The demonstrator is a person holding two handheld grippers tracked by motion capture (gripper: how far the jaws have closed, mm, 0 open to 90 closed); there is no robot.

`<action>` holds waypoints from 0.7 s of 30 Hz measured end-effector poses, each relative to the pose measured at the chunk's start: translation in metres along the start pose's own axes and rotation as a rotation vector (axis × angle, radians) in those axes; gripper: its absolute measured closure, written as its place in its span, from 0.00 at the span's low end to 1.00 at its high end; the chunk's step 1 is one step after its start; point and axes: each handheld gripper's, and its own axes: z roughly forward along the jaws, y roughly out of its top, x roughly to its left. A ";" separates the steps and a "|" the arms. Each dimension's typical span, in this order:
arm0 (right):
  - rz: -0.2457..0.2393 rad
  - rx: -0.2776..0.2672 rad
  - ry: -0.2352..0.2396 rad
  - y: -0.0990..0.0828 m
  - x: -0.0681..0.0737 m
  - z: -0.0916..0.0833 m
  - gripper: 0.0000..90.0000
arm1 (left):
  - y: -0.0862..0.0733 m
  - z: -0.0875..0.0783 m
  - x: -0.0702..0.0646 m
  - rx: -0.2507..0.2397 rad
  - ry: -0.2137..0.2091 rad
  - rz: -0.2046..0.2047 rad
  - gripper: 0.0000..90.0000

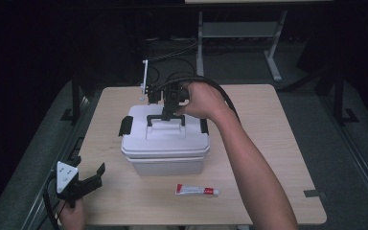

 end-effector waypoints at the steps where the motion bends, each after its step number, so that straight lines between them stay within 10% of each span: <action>1: 0.002 0.002 -0.006 -0.001 0.001 -0.004 0.94 | 0.000 0.000 0.000 0.000 0.000 0.000 0.15; 21: 0.049 0.002 -0.052 -0.042 0.007 -0.032 0.94 | -0.001 0.000 0.000 0.002 0.003 -0.002 0.15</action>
